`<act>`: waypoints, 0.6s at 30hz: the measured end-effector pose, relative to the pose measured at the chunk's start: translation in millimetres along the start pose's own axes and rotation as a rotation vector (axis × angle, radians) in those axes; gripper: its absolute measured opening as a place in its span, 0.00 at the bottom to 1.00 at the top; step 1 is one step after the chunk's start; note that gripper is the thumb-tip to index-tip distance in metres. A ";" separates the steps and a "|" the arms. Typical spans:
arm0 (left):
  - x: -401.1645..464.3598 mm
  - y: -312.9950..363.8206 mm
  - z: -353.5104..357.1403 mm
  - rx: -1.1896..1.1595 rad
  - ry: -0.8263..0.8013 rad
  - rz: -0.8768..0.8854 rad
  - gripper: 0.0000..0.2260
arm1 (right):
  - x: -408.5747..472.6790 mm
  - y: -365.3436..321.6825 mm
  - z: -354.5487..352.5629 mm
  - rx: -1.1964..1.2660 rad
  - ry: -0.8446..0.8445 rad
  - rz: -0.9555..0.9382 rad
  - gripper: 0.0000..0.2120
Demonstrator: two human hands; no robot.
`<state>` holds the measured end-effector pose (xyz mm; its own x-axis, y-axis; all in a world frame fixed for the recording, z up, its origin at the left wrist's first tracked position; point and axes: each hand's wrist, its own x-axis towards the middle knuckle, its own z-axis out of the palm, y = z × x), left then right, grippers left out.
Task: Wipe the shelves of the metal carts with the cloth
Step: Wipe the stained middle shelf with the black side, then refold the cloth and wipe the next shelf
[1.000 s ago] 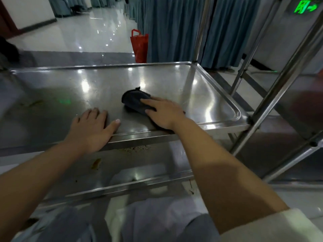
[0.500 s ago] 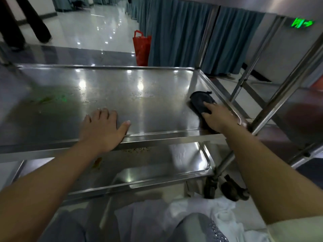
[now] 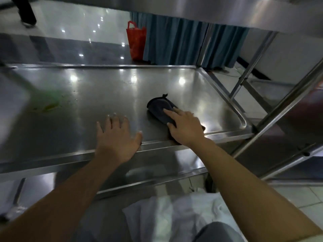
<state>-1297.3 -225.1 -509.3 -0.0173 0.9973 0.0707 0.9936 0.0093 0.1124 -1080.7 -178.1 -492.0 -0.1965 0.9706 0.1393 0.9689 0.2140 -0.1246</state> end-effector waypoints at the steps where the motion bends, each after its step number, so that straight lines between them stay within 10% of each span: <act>1: -3.1 1.5 -1.6 0.007 0.006 0.010 0.35 | -3.3 -6.4 1.5 -0.055 0.016 0.022 0.24; 8: -24.6 -0.4 -29.8 -0.053 -0.222 0.052 0.31 | -44.6 -57.6 -24.3 -0.107 -0.246 0.049 0.25; 18: -154.5 -53.0 -216.8 -0.257 -0.611 -0.096 0.26 | -123.2 -120.5 -202.2 0.746 -0.723 0.232 0.20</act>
<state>-1371.5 -395.3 -311.3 0.0373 0.8550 -0.5173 0.9313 0.1580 0.3282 -1142.8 -345.9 -295.5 -0.2994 0.7787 -0.5514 0.7048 -0.2090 -0.6779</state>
